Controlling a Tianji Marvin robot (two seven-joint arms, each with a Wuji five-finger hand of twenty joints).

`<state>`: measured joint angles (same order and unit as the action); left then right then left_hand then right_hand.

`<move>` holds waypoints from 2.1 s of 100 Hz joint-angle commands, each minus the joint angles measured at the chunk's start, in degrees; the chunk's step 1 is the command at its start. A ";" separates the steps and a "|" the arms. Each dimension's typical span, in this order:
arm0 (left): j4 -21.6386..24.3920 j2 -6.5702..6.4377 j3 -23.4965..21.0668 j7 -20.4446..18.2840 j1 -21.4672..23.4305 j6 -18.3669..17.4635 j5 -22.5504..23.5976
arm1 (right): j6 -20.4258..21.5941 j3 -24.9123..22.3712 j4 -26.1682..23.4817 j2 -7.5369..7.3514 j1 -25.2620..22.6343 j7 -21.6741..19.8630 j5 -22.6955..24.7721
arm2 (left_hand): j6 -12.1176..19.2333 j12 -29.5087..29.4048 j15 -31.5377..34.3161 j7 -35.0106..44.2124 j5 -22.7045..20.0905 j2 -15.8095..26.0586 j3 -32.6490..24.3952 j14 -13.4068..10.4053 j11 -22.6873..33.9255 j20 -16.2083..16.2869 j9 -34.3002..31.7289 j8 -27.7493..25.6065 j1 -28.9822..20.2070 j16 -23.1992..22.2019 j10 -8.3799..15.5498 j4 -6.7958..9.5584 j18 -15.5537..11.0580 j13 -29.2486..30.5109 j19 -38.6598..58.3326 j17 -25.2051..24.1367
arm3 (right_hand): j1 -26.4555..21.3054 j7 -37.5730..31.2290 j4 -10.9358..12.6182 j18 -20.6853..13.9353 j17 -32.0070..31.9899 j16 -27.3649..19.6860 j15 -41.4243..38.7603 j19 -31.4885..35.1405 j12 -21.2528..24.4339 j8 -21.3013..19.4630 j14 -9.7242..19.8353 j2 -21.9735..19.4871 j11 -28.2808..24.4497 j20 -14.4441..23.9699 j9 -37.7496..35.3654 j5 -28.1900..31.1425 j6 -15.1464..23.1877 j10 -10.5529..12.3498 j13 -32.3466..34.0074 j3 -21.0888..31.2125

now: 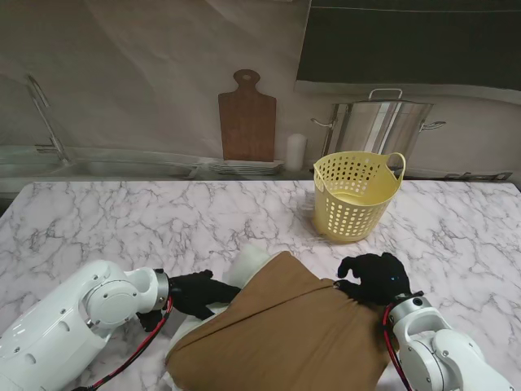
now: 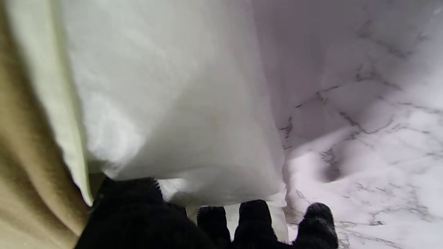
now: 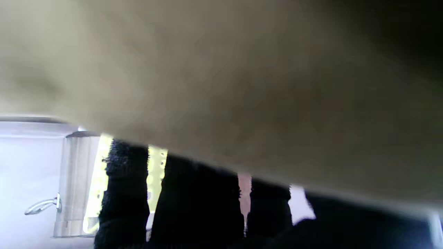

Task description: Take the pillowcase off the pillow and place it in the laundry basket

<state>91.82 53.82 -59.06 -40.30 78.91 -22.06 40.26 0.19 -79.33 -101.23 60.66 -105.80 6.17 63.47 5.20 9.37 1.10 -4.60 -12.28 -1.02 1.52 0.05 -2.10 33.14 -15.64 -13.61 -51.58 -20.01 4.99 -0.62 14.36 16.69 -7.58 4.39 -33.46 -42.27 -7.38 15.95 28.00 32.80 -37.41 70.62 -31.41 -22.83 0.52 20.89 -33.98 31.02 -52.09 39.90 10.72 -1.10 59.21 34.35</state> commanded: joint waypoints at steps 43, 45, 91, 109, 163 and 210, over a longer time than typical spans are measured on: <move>-4.68 -0.33 7.40 -1.09 -5.33 5.22 -1.18 | 7.81 3.32 -10.87 0.24 -4.59 3.17 3.47 | -6.62 1.72 7.15 5.96 -4.07 -0.71 0.13 11.68 4.31 1.46 -1.69 -2.42 -2.41 -2.29 -8.44 -0.41 0.95 5.31 32.27 -0.14 | 16.78 31.19 4.08 6.50 -18.57 -13.40 27.08 -19.55 13.80 -1.70 -8.40 -3.05 13.83 -2.24 29.25 -24.11 -7.59 -5.21 -25.55 -7.40; -4.67 -0.31 7.44 -1.08 -5.40 5.39 -1.05 | 8.07 3.26 -11.43 0.09 -5.04 2.08 3.96 | -6.66 1.71 7.14 5.95 -4.05 -0.62 0.11 11.69 4.29 1.47 -1.68 -2.41 -2.53 -2.29 -8.49 -0.41 0.95 5.28 32.28 -0.15 | 17.95 31.10 3.85 6.68 -18.52 -13.54 27.32 -19.72 14.13 -1.94 -8.53 -2.04 14.22 -2.11 29.38 -24.16 -7.91 -5.26 -25.44 -6.34; -3.14 -0.21 3.02 -1.38 -2.80 5.07 1.79 | 8.24 7.04 -5.45 -2.42 1.04 -10.93 15.04 | -7.05 1.72 7.18 5.81 -3.68 -0.46 0.39 11.94 4.10 1.58 -1.77 -2.33 -2.31 -2.36 -9.68 -0.44 0.99 5.33 32.55 -0.22 | -0.48 9.70 4.59 5.10 -9.17 0.32 10.37 -12.32 -11.82 -24.33 -0.12 16.37 -10.15 1.42 9.46 -11.59 2.60 6.32 -9.97 9.91; -2.11 -0.12 1.37 -1.00 -1.40 4.22 1.75 | 6.52 10.86 1.19 -2.79 7.05 -5.09 17.00 | -7.34 1.80 7.19 5.75 -3.47 -0.48 0.43 12.08 4.09 1.57 -2.13 -2.33 -1.92 -2.36 -10.38 -0.44 1.08 5.36 32.56 -0.20 | -7.94 -5.54 -2.37 5.41 -7.89 2.27 5.84 -11.90 -25.63 -27.15 1.37 17.14 -12.49 1.65 0.14 -6.02 10.75 8.38 -6.58 16.61; 6.66 0.18 -7.26 1.27 7.26 -1.28 -2.22 | 1.73 13.70 4.96 -2.89 11.31 -1.48 19.45 | -8.73 2.22 7.64 5.90 -3.63 1.65 0.57 12.78 4.39 1.73 -4.47 -2.39 -0.62 -2.57 -12.17 -0.64 1.28 6.44 33.76 0.47 | -8.26 -9.43 -1.82 4.37 -7.17 2.61 4.06 -10.15 -25.48 -22.71 1.35 10.36 -11.19 2.07 0.25 -7.86 11.05 7.14 -6.54 13.70; 10.62 0.47 -11.91 3.97 12.87 -5.53 -8.73 | -1.88 13.99 3.49 -2.34 9.99 -2.49 18.10 | -10.80 2.95 8.17 5.95 -3.60 6.41 1.31 13.44 4.77 1.57 -7.61 -2.45 5.37 -2.96 -13.94 -1.35 1.74 7.66 35.35 0.89 | 0.58 -7.97 -0.61 4.05 -6.47 3.80 0.94 -7.65 -19.56 -17.97 -0.09 4.95 -13.87 2.90 -1.00 -7.76 4.69 6.21 -5.39 0.85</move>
<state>101.82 54.26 -70.95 -35.79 90.80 -26.97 32.59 -0.42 -65.56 -98.78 58.21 -95.14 4.44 81.56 -6.72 11.01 6.95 0.14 -14.70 1.59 1.71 14.19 0.47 33.77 -20.66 -15.24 -48.73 -21.13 -9.24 -0.99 14.65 22.11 -7.54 5.14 -24.93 -48.60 -18.14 20.03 21.19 34.80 -33.56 61.76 -51.82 -41.27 2.32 32.99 -43.58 32.95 -51.44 30.22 20.39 5.82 51.75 31.55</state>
